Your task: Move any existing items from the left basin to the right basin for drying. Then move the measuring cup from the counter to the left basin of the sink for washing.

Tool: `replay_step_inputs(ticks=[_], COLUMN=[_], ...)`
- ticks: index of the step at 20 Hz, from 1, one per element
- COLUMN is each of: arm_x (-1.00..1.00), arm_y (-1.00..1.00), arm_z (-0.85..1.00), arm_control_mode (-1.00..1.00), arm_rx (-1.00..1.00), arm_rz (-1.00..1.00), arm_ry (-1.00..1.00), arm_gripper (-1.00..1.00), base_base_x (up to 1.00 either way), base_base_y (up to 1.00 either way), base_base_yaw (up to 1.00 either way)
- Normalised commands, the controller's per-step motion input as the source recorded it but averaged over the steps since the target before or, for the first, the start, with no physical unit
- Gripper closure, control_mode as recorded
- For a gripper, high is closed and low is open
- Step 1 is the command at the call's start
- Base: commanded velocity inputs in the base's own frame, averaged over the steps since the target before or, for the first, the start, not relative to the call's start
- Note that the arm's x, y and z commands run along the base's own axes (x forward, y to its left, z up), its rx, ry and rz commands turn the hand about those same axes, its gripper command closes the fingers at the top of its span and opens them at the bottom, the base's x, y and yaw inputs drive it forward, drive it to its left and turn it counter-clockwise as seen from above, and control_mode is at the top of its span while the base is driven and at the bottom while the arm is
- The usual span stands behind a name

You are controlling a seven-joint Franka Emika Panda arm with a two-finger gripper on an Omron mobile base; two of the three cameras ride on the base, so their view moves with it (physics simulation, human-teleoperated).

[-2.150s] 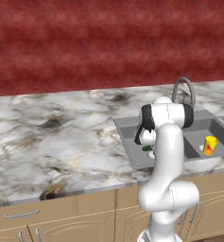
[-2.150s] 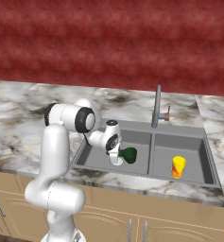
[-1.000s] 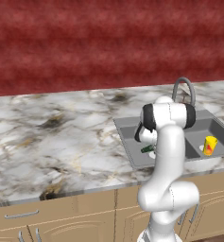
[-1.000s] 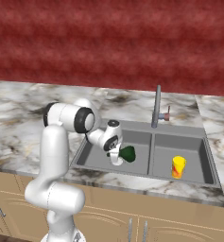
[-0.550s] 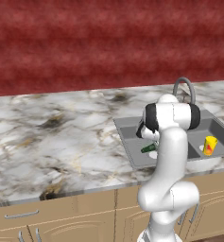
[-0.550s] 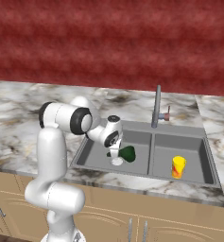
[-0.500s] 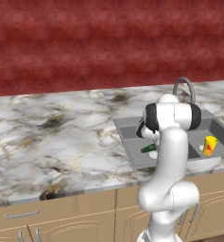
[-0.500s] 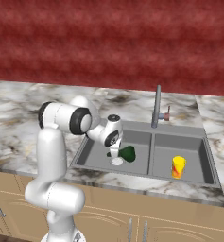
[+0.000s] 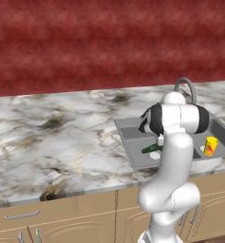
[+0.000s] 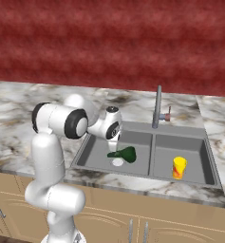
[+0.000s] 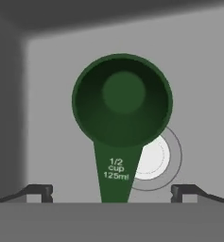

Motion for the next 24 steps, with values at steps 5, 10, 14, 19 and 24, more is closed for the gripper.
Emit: replay_step_inputs(ticks=[5,10,14,19,24], arm_x=[-0.05,-0.12,-0.14,-0.16,-0.23], arm_y=[0.23,0.24,0.22,0.23,0.26], arm_z=[0.52,0.59,0.64,0.63,0.56], arm_control_mode=[-1.00,-1.00,-1.00,-1.00,-1.00], arm_rx=[0.00,0.00,-0.01,-0.02,-0.02], arm_rz=[-0.11,-0.10,-0.10,-0.08,-0.07], arm_ry=[0.00,0.02,0.03,0.03,0.02], arm_gripper=[-1.00,-1.00,-1.00,-1.00,-1.00], base_base_x=[0.00,0.00,0.00,0.00,0.00], base_base_y=[0.00,0.00,0.00,0.00,0.00], base_base_yaw=[0.00,0.00,0.00,0.00,0.00])
